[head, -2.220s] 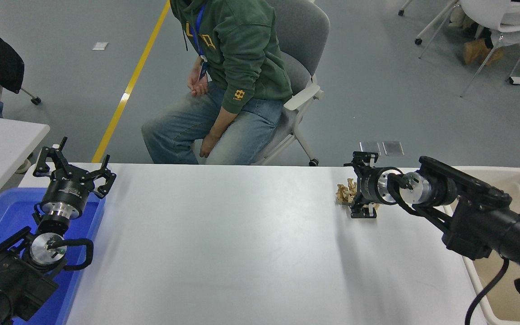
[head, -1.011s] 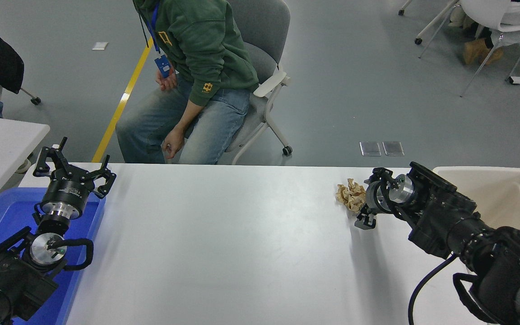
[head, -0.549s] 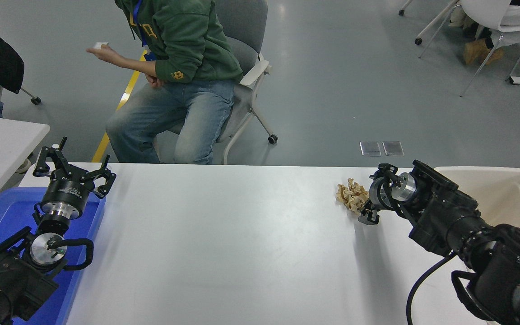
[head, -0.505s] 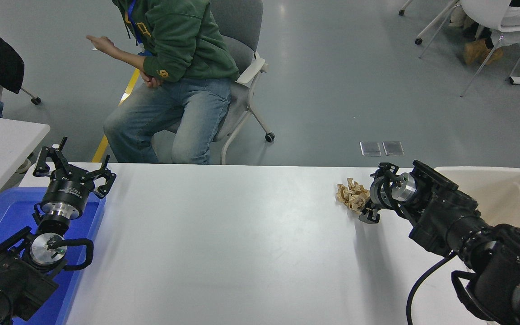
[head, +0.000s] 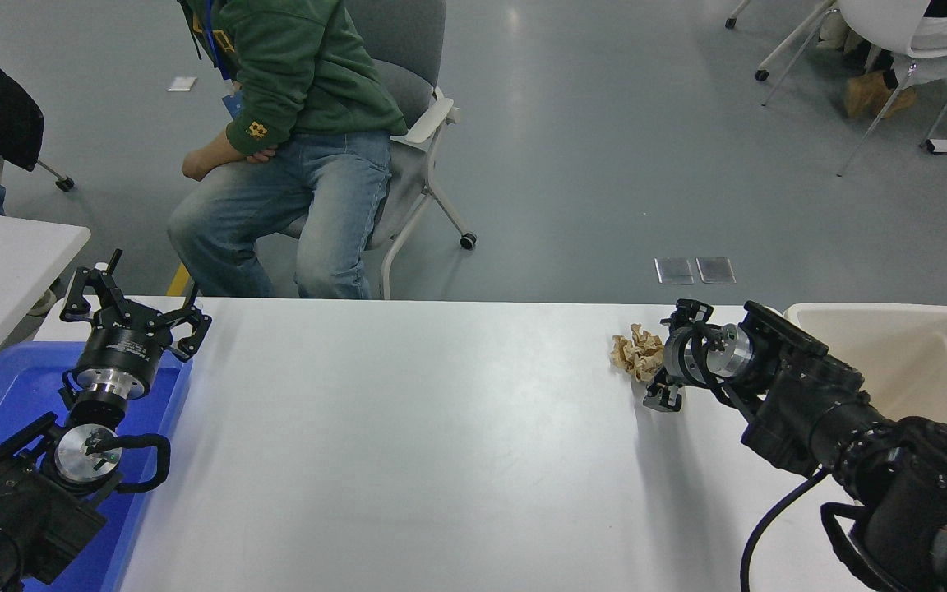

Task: Clean the table surface

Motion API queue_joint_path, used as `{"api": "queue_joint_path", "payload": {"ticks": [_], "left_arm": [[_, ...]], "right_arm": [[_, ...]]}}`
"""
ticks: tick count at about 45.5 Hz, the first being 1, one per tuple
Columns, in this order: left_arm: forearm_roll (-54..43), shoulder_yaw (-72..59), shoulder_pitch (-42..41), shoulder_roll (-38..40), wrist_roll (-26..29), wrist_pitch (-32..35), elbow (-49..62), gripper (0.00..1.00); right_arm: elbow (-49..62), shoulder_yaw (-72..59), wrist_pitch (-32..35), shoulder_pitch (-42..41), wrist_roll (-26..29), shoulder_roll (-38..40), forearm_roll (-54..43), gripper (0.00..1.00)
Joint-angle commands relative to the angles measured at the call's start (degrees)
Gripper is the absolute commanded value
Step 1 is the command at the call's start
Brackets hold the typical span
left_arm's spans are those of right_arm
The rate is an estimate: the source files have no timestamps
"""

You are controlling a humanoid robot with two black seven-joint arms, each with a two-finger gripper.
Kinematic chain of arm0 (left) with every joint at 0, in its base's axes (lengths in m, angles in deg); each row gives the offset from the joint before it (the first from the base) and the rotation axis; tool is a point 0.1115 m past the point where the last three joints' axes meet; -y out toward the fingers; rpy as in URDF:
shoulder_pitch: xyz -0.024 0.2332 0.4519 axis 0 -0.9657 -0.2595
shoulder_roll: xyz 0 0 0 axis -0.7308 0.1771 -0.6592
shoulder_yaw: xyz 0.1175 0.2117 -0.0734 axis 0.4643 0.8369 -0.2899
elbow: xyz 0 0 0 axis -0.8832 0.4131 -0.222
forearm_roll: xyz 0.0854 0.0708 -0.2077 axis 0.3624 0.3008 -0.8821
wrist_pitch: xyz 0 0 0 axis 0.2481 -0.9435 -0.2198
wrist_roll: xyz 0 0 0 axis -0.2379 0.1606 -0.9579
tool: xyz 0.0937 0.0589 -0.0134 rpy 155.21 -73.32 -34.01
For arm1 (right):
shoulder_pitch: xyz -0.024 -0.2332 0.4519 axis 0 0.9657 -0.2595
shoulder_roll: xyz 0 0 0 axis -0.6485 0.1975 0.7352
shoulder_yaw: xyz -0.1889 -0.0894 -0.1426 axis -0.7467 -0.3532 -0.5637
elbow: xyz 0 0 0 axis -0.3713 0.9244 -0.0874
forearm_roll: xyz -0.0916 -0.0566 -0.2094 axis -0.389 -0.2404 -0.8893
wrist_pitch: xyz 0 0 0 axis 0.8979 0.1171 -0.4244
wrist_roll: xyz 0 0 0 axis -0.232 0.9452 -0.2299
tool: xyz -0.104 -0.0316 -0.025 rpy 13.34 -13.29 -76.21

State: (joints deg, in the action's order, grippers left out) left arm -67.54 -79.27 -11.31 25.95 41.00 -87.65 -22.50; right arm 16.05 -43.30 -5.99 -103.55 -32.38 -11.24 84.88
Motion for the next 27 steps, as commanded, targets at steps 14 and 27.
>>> {"api": "queue_joint_path", "payload": {"ticks": [14, 27], "left_arm": [[-0.1, 0.0, 0.0, 0.0, 0.0, 0.0, 0.0, 1.00], [0.0, 0.0, 0.0, 0.0, 0.0, 0.0, 0.0, 1.00]], "right_arm": [[0.8, -0.3, 1.4, 0.7, -0.5, 0.0, -0.3, 0.90], [1.9, -0.1, 0.5, 0.7, -2.1, 0.0, -0.3, 0.90]]}}
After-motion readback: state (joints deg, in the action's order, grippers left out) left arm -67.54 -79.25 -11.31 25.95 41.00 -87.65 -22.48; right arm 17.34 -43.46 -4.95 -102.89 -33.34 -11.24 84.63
